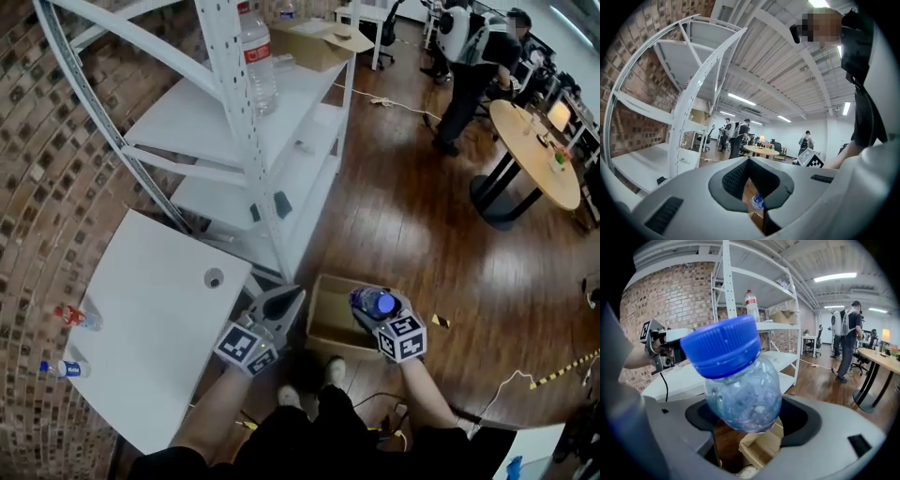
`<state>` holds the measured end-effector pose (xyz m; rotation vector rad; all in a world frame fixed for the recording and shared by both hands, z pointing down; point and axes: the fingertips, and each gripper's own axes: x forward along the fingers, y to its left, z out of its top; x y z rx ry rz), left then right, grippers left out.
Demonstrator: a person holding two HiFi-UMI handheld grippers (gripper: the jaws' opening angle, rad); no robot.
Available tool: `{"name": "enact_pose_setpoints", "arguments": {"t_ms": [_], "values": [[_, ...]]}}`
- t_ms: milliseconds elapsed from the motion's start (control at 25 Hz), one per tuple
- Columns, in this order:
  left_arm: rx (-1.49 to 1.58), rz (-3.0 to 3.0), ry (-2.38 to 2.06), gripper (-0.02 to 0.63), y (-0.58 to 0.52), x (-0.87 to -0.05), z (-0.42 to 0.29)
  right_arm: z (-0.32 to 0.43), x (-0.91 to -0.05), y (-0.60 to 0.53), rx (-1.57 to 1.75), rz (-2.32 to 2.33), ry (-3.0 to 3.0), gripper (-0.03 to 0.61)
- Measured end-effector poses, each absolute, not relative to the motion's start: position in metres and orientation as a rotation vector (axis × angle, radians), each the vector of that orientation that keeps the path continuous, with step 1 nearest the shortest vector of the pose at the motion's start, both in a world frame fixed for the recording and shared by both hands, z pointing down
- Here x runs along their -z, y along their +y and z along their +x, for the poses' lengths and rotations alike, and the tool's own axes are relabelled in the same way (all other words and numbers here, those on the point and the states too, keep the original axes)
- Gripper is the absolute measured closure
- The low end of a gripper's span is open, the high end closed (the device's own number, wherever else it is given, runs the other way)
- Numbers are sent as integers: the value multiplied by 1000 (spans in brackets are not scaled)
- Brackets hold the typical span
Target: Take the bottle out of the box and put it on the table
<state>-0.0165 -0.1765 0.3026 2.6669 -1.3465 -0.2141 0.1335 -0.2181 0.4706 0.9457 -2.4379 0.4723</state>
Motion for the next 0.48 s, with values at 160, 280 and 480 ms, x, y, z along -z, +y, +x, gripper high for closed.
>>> {"name": "enact_pose_setpoints", "arguments": {"t_ms": [160,280,480], "values": [[243,2711,-1390,617,-151,-250,-24,133,-411,-200,-461,956,-2505,196],[287,2717,-1486,617,-139,-221,-34,126,-378,-196,-382,916,-2552,198],[292,2705,-1641,617,-121,-198,-43,108,-350,-196,-296,819,-2613,198]]}}
